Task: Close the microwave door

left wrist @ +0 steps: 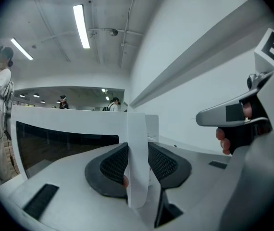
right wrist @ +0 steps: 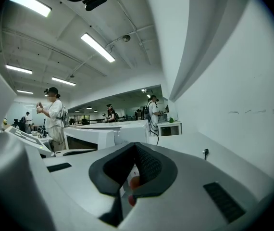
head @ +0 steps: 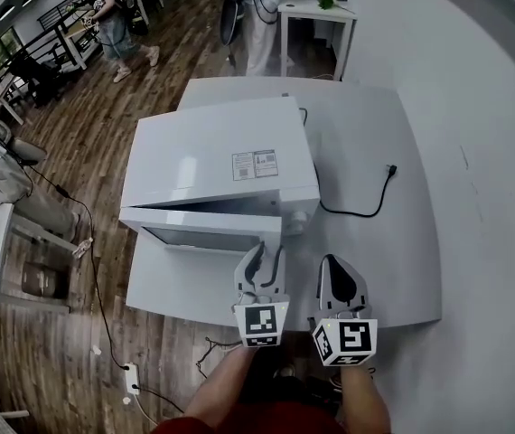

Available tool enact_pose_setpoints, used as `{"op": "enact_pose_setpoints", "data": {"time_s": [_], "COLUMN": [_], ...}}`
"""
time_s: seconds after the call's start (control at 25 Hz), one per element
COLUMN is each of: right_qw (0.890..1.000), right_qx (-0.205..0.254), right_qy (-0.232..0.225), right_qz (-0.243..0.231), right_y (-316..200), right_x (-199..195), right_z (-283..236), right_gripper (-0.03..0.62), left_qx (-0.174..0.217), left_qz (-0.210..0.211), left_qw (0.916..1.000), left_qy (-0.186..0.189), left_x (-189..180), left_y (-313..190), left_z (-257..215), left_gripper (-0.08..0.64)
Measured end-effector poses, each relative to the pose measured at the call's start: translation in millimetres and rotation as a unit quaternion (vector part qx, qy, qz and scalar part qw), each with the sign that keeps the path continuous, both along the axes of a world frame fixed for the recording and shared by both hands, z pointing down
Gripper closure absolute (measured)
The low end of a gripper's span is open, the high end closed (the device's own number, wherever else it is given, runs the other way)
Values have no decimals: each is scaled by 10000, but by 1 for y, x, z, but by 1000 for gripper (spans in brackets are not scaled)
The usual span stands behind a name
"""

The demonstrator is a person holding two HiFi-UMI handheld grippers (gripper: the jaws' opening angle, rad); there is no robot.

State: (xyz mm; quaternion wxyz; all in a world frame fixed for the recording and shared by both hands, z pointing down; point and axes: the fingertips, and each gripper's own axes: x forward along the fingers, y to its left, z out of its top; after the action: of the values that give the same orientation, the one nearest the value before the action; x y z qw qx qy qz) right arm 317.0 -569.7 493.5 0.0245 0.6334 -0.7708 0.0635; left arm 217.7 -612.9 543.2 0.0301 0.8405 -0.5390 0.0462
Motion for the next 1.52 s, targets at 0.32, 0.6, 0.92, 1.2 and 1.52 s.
{"op": "enact_pose_setpoints", "data": {"time_s": [0.32,0.6,0.92,1.2,1.52], "right_qw": [10000,9999,9999,10000,9998], "right_qx": [-66,-83,-65,-2,199], "right_qy": [-37,-73,-83,-48,-49], "right_qz": [64,72,19,46,73], "right_y": [-27,-43,-48,-41,-22], "right_x": [11,13,8,10,10], "right_z": [5,7,4,-4,-28], "right_gripper": [566,566,566,566,566], "left_qx": [-37,4,-131,-169,-70], "left_qz": [-85,-67,-135,-144,-156], "left_qw": [10000,10000,9998,9997,9998], "left_qy": [17,-26,-33,-87,-126], "left_x": [7,8,9,9,-1], "left_y": [-33,-44,-60,-58,-31], "left_z": [-1,-1,0,2,-16], "left_gripper": [414,413,413,411,439]}}
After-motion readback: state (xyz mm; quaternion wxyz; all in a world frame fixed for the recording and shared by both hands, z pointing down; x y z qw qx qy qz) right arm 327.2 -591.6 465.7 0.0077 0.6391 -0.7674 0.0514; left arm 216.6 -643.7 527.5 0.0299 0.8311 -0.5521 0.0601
